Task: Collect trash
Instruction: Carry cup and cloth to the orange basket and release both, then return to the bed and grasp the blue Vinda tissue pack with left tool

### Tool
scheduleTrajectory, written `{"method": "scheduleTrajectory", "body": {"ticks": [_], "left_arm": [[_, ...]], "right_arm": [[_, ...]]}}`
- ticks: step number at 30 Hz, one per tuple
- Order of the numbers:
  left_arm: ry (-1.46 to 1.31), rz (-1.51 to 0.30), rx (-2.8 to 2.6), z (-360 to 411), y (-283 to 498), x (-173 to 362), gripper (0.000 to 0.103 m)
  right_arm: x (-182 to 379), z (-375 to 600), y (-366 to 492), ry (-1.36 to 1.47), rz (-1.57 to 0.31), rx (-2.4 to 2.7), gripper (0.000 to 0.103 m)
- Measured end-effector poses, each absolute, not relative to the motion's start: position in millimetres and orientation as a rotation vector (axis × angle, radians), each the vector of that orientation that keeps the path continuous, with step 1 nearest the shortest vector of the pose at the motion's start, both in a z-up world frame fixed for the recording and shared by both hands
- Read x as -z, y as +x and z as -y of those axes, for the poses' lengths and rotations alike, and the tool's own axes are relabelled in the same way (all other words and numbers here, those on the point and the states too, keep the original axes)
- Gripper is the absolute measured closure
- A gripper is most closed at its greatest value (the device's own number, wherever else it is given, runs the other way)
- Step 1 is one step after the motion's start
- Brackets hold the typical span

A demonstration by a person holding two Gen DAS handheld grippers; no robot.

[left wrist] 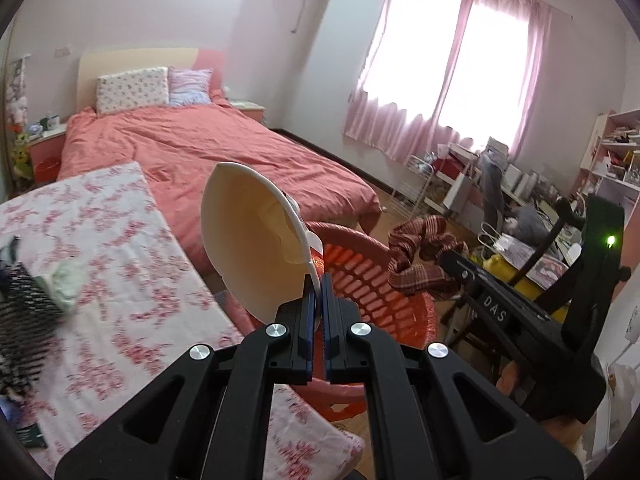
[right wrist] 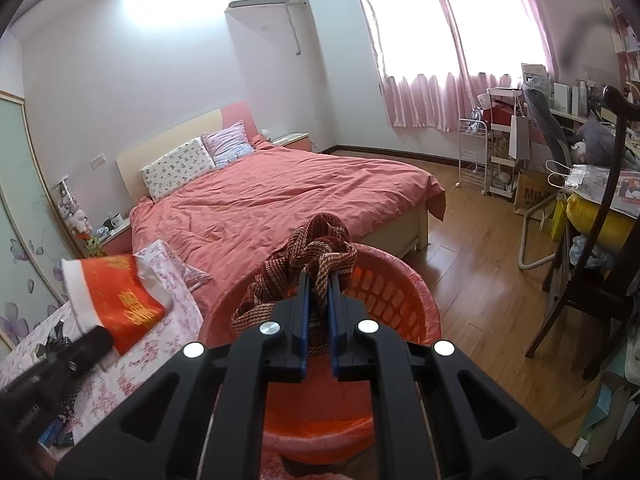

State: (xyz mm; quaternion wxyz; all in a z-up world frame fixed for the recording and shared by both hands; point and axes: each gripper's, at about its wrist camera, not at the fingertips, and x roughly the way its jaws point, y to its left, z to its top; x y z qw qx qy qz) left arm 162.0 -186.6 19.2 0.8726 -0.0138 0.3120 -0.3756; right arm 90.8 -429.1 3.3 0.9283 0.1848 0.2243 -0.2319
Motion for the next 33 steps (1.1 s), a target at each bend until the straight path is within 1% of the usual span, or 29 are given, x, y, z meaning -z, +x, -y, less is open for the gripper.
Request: {"method": "scheduleTrajectory", "body": {"ticks": [6, 10, 11, 12, 13, 14, 15, 17, 20, 22, 25, 29, 33], "left_arm": [[-0.006, -0.698, 0.796, 211, 171, -7, 0.100], [0.008, -0.742, 0.794, 219, 179, 2, 0.100], [0.015, -0.758, 0.790, 221, 181, 5, 0.098], [0.016, -0.767, 0.784, 222, 182, 8, 0.089], [0.020, -0.776, 0.777, 223, 183, 10, 0.083], [0.023, -0.780, 0.771, 224, 184, 11, 0.068], [0.023, -0.781, 0.762, 223, 183, 12, 0.062], [0.026, -0.784, 0.746, 222, 182, 13, 0.061], [0.027, -0.797, 0.717, 214, 182, 15, 0.061], [0.031, -0.798, 0.695, 207, 181, 14, 0.060], [0.044, -0.787, 0.658, 191, 177, 11, 0.057], [0.067, -0.750, 0.584, 160, 167, 4, 0.051], [0.071, -0.723, 0.465, 116, 158, 0, 0.041]], "right_arm": [[5, 438, 100, 0.403, -0.464, 0.477, 0.093], [10, 447, 107, 0.426, -0.463, 0.465, 0.087], [12, 450, 109, 0.433, -0.463, 0.463, 0.087], [13, 452, 111, 0.440, -0.466, 0.462, 0.087], [16, 454, 112, 0.447, -0.473, 0.463, 0.084], [17, 455, 111, 0.450, -0.477, 0.469, 0.081], [18, 456, 110, 0.450, -0.478, 0.473, 0.080], [18, 456, 107, 0.444, -0.480, 0.484, 0.074], [17, 454, 102, 0.419, -0.487, 0.503, 0.069], [16, 450, 97, 0.398, -0.493, 0.511, 0.067], [11, 444, 93, 0.368, -0.497, 0.516, 0.063], [6, 421, 86, 0.318, -0.504, 0.496, 0.057], [4, 390, 83, 0.289, -0.517, 0.439, 0.053]]}}
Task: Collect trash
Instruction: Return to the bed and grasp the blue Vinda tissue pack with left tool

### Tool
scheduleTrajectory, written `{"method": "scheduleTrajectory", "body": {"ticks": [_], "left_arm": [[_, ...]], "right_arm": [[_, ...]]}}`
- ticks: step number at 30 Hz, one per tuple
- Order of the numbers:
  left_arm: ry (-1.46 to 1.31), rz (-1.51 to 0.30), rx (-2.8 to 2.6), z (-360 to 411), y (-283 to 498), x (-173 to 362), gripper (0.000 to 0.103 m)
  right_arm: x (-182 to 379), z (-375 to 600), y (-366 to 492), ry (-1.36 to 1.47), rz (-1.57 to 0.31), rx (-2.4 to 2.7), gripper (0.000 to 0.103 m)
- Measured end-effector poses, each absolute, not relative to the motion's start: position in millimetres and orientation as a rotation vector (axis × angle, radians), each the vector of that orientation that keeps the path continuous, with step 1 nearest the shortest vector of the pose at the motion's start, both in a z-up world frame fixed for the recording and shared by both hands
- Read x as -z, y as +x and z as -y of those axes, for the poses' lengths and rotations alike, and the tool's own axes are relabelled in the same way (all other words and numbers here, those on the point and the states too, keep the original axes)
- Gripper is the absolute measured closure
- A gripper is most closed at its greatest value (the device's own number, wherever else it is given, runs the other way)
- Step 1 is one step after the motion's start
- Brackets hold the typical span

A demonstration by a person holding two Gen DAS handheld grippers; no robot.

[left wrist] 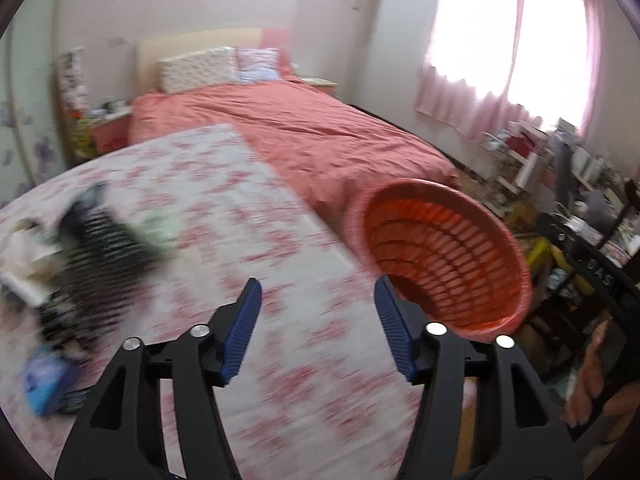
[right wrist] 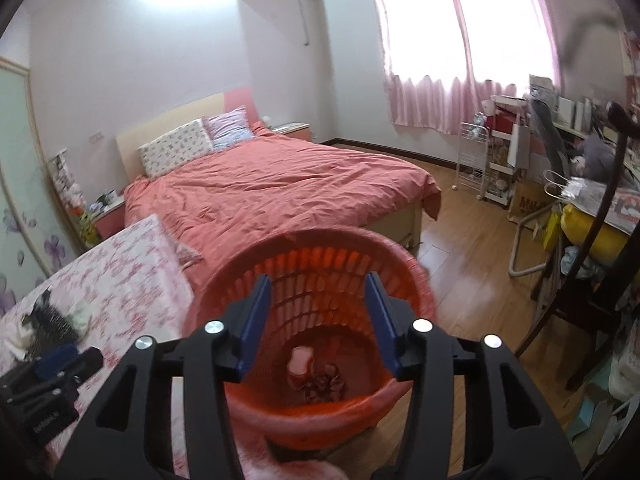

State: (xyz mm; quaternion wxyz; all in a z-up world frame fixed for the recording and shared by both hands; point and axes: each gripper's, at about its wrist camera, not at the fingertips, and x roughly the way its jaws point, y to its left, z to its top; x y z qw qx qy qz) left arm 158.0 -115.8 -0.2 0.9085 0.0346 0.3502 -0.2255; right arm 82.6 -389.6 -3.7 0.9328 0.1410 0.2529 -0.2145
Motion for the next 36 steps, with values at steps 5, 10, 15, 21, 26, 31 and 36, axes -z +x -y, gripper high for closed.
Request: {"method": "scheduleTrajectory", "body": {"ticks": [5, 10, 15, 21, 26, 31, 36], "left_arm": [[0.076, -0.700, 0.345, 54, 149, 0, 0.034], [0.059, -0.699, 0.223, -14, 149, 6, 0.033], [0.022, -0.718, 0.146, -60, 155, 16, 0.033], [-0.014, -0.767, 0.174, -80, 167, 33, 0.033], [-0.002, -0.797, 0.219, -78, 172, 43, 0.033], [-0.008, -0.820, 0.248, -76, 176, 50, 0.033], [-0.006, -0.845, 0.260, -74, 180, 54, 0.033]], "right_arm": [[4, 342, 85, 0.243, -0.550, 0.342, 0.050], [10, 294, 91, 0.208, -0.590, 0.250, 0.050], [15, 257, 94, 0.181, -0.613, 0.186, 0.049], [14, 225, 95, 0.151, -0.619, 0.137, 0.047], [15, 212, 96, 0.134, -0.629, 0.125, 0.047], [18, 204, 98, 0.119, -0.641, 0.111, 0.047], [21, 197, 100, 0.109, -0.651, 0.097, 0.047]]}}
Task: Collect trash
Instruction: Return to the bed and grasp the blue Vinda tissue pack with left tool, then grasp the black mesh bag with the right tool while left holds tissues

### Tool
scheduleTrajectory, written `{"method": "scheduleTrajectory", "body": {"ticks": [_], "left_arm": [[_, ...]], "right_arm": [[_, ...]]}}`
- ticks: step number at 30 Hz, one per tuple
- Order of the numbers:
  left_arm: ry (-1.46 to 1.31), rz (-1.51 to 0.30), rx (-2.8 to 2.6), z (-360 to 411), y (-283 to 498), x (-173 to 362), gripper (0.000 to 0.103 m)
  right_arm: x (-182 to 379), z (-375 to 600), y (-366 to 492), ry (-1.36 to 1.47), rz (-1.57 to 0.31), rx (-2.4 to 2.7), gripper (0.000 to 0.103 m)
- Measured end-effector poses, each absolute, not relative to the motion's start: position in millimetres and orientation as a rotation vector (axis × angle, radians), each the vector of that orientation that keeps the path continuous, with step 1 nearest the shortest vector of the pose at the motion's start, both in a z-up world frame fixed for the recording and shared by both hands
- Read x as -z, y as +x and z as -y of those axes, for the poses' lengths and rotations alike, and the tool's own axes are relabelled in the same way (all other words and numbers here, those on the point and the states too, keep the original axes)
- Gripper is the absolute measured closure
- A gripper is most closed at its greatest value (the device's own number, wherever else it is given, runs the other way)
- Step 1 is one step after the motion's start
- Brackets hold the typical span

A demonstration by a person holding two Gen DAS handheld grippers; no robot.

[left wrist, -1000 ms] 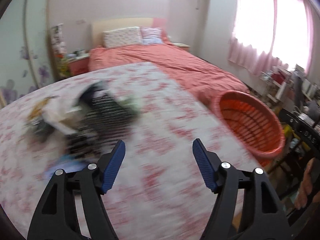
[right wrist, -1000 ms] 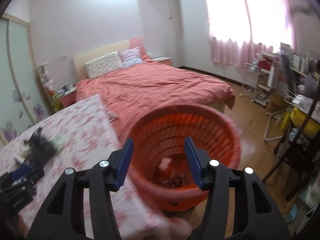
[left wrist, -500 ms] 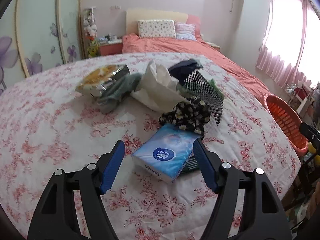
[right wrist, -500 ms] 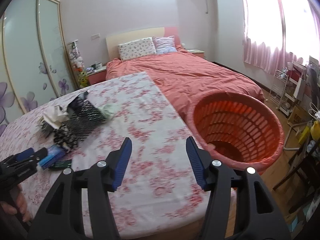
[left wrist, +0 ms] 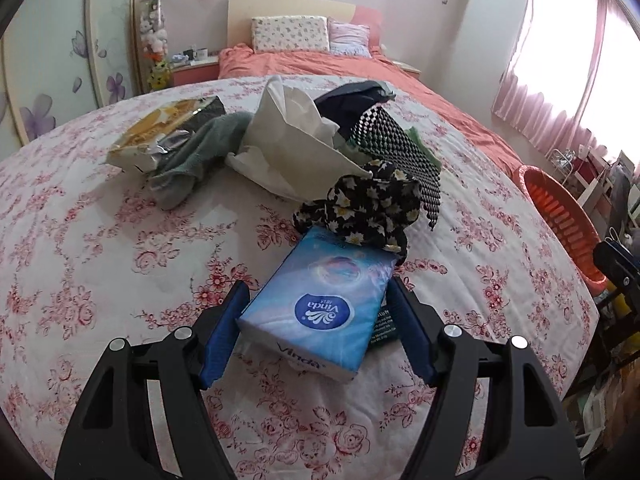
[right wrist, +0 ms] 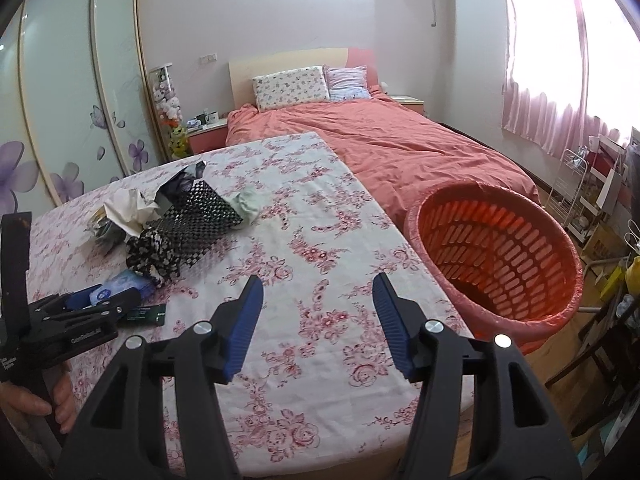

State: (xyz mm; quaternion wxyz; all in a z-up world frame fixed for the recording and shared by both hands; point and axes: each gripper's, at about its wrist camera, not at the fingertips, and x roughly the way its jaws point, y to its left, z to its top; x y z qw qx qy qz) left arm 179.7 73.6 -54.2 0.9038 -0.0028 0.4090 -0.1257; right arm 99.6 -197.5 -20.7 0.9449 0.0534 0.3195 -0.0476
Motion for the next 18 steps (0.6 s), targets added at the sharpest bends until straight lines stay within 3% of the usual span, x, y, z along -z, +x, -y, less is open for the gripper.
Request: {"method": "scheduleTrajectory", "body": {"ticks": [5, 18], "left_arm": [[0.019, -0.854, 0.275, -67, 182, 55, 0.034], [0.023, -0.817, 0.268, -73, 169, 48, 0.050]], "right_arm": [[24, 196, 101, 0.110, -0.662, 0.090, 0.047], [25, 185, 107, 0.097, -0.672, 0.067, 0.046]]}}
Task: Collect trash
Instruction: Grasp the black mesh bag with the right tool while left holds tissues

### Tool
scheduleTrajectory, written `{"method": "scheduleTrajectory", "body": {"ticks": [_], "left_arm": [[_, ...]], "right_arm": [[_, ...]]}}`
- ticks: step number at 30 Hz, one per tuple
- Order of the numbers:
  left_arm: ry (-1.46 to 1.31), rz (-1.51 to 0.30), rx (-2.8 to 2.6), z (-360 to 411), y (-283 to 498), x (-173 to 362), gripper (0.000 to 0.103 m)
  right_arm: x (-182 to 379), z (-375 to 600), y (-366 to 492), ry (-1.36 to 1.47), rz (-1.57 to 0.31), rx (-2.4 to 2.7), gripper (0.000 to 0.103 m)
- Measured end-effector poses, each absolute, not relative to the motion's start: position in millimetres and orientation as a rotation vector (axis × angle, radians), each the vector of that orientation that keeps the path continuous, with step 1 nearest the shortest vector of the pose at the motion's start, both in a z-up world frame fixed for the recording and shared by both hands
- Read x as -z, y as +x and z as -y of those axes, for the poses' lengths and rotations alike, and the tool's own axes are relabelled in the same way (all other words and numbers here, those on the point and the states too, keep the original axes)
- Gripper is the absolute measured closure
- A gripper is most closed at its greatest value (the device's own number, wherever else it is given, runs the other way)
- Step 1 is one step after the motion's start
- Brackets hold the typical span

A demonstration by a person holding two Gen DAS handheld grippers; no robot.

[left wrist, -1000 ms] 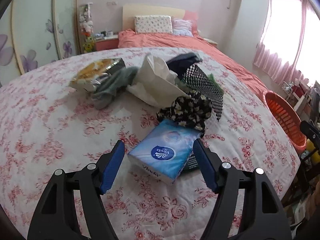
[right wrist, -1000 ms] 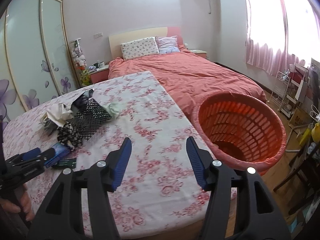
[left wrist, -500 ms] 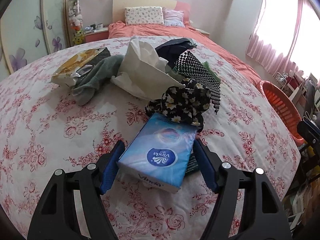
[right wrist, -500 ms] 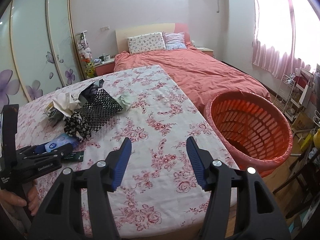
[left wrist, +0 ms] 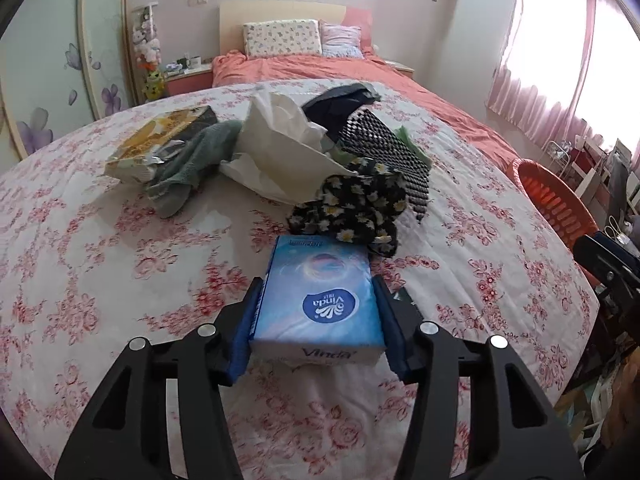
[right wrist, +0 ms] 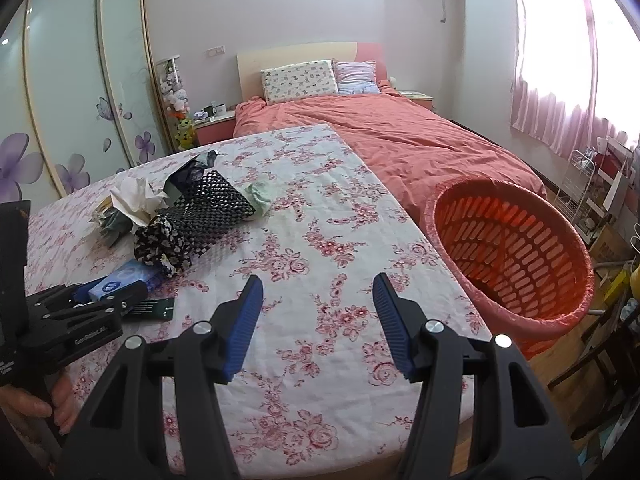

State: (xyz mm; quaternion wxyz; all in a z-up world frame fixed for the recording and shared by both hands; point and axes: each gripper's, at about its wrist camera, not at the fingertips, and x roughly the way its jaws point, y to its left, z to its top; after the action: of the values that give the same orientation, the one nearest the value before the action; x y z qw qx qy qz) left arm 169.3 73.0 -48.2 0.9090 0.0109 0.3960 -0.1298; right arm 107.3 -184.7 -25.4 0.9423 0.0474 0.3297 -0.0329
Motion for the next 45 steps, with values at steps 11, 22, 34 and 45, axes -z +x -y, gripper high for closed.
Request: {"method": "scheduleTrajectory", "body": {"ticks": [11, 22, 34, 45], "left_arm": [[0.006, -0.858, 0.228, -73, 186, 54, 0.044], [-0.032, -0.807, 0.177, -104, 171, 44, 0.051], [-0.100, -0.743, 0.089, -154, 165, 23, 0.051], [-0.133, -0.744, 0.111, -161, 170, 22, 0.051]], "right_arm": [[25, 168, 115, 0.070, -0.679, 0.045, 0.046], [25, 159, 133, 0.076, -0.689, 0.019, 0.046], [30, 122, 187, 0.103, -0.742, -0.088, 0.061], [49, 91, 203, -0.002, -0.813, -0.104, 0.061]]}}
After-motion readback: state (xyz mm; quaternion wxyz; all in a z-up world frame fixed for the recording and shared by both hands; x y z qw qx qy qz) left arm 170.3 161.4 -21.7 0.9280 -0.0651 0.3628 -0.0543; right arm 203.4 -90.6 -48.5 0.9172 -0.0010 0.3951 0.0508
